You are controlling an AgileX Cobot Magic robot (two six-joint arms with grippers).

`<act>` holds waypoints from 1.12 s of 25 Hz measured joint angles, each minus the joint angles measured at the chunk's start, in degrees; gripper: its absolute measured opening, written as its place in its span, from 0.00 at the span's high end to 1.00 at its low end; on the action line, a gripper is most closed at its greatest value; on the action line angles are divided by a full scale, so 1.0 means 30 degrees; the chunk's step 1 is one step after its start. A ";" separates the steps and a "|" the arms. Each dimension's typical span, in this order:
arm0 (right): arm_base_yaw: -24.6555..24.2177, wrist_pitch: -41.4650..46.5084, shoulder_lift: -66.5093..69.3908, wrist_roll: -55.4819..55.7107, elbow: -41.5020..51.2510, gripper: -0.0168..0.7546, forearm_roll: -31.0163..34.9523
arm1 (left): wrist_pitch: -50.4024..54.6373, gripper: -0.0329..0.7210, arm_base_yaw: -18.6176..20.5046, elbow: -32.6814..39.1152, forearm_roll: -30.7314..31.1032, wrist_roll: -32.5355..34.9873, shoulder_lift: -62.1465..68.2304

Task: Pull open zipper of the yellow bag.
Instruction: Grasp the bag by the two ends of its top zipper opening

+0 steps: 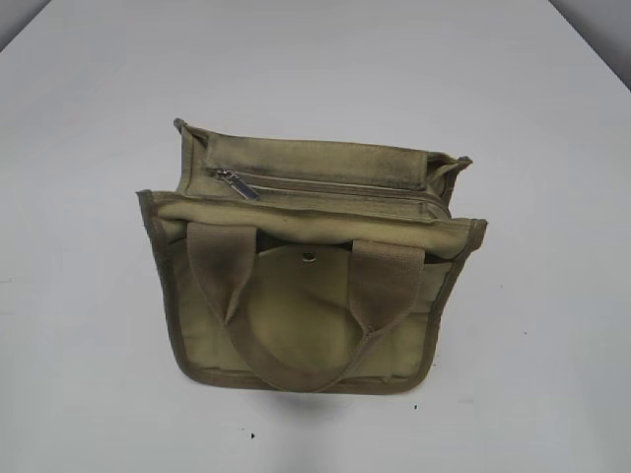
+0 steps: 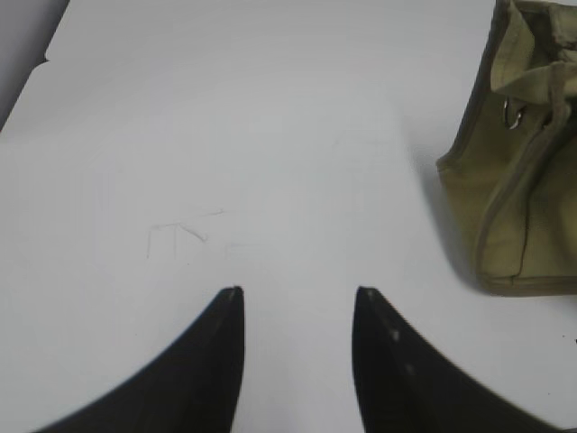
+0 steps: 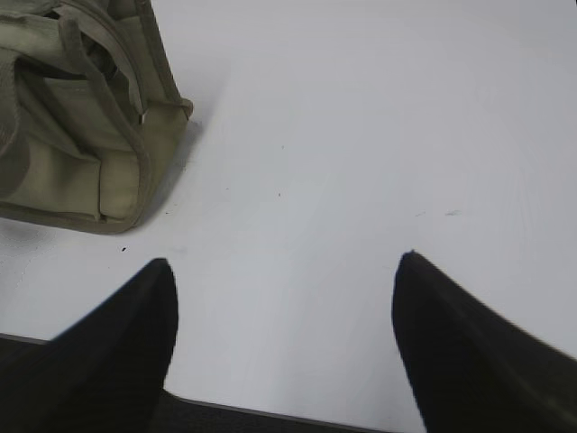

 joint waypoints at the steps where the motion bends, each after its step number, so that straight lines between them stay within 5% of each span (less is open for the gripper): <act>1: 0.0000 0.0000 0.0000 0.0000 0.0000 0.23 0.0000 | 0.0000 0.54 0.0000 0.0000 0.0000 0.0000 0.0000; 28: 0.0000 0.0000 0.0000 0.0000 0.0000 0.23 0.0000 | 0.0000 0.54 0.0000 0.0000 0.0000 0.0000 0.0000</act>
